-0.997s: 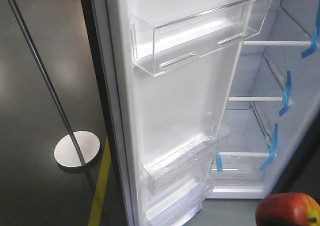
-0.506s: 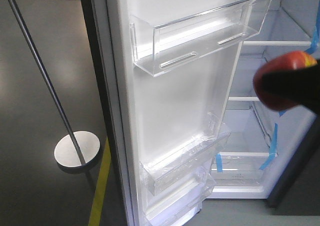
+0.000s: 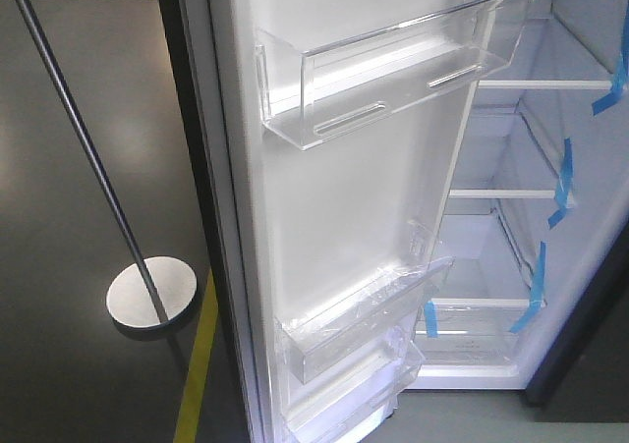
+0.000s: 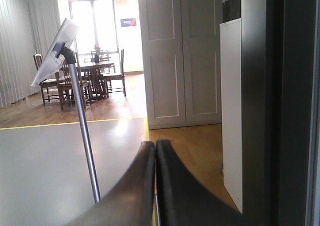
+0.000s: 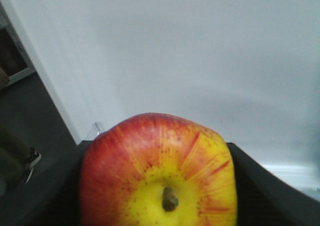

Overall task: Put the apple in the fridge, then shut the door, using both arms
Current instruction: 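Raise the right gripper with the apple over the top door shelf, then lower the apple into the top door shelf and open the right gripper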

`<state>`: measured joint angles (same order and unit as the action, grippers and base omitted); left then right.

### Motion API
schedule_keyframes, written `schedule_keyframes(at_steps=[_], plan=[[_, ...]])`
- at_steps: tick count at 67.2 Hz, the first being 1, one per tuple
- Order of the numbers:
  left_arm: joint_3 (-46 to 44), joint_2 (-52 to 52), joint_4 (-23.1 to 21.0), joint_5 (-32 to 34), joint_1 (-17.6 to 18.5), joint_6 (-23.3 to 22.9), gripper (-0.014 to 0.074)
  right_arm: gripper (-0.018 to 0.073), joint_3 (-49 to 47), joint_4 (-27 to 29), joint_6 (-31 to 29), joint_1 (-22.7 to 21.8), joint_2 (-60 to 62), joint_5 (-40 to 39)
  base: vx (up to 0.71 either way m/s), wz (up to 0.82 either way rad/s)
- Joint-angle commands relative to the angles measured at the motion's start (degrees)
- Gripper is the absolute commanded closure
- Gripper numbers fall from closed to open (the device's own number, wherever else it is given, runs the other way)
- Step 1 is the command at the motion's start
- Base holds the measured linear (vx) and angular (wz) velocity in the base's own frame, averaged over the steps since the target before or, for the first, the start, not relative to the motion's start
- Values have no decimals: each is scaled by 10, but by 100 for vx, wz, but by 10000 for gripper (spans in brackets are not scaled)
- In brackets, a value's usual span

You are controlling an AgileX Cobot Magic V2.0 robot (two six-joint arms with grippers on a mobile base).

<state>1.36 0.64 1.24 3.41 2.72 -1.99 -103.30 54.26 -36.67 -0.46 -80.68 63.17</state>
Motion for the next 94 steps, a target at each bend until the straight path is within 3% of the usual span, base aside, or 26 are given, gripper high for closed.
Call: schedule_keyframes(at_steps=[1, 13, 22, 34, 45, 52, 60, 81, 94], plan=[[7, 9, -4, 38, 1, -2, 603, 172, -57, 53, -3, 0, -26, -31, 0, 0], [7, 9, -4, 38, 1, -2, 603, 172, -110, 96, -2, 0, -95, -56, 0, 0], [7, 9, -4, 38, 1, -2, 603, 171, -120, 89, -3, 0, -128, -68, 0, 0], [7, 9, -4, 38, 1, -2, 603, 171, -120, 24, -3, 17, -147, -94, 0, 0], [7, 9, -4, 38, 1, -2, 603, 171, -120, -70, 5, 69, -157, -133, 0, 0], [7, 9, -4, 38, 1, -2, 603, 169, -120, -146, 44, 87, -164, -143, 0, 0], [7, 9, -4, 38, 1, -2, 603, 134, -120, -193, 81, 92, -171, -141, 0, 0], [7, 9, -4, 38, 1, -2, 603, -82, -120, -208, 93, 92, -174, -140, 0, 0], [7, 9, -4, 38, 1, -2, 603, -90, -120, -205, 99, 91, -163, -138, 0, 0]])
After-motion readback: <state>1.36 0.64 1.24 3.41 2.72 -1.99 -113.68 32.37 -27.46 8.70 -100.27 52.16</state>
